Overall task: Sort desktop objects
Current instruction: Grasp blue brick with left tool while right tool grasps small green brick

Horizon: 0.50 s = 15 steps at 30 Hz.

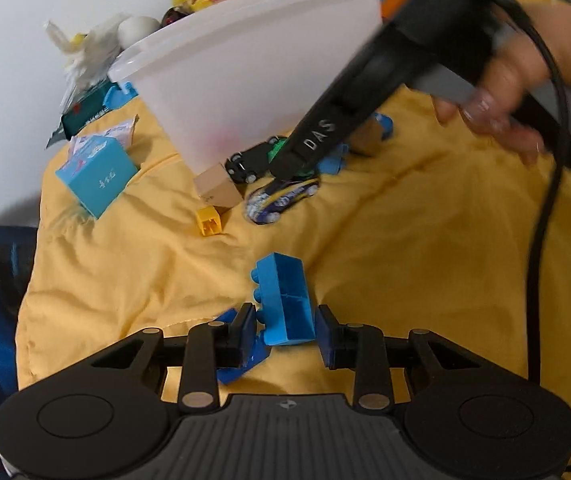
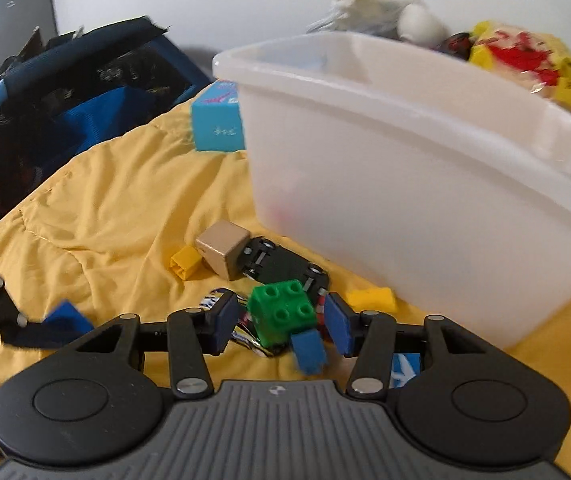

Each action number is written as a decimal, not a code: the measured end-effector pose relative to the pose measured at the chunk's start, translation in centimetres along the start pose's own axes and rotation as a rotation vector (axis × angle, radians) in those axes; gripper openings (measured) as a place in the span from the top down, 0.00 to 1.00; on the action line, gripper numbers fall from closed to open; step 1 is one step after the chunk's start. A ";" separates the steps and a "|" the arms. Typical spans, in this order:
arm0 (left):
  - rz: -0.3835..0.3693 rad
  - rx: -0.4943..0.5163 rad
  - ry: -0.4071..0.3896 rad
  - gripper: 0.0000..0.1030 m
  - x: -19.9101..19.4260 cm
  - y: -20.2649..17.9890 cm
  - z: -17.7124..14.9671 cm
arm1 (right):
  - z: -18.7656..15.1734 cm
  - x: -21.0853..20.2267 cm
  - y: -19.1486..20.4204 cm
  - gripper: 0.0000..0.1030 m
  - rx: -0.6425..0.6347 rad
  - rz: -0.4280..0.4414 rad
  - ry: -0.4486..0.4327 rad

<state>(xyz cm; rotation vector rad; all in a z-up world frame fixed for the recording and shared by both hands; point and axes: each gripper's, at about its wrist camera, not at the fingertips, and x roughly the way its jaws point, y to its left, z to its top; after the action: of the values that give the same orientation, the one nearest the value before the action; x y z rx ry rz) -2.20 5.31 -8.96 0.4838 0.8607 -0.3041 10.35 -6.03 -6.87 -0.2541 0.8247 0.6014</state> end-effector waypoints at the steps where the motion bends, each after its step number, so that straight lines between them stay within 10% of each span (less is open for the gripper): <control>1: 0.008 0.009 0.002 0.64 0.1 -0.2 0.0 | 0.0 -0.1 0.2 0.64 -0.017 -0.004 0.005; 8: 0.027 -0.001 -0.034 0.52 -0.2 -0.6 0.7 | -2.1 -7.2 1.2 0.66 -0.065 -0.006 -0.088; 15: -0.021 -0.026 -0.020 0.52 0.1 -1.3 1.5 | -7.6 -8.8 0.5 0.66 -0.011 -0.053 0.039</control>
<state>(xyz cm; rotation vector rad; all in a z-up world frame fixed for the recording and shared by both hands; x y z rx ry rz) -1.76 3.36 -8.54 0.4471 0.8501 -0.3160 0.76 -12.48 -5.28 -0.2976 0.8495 0.5533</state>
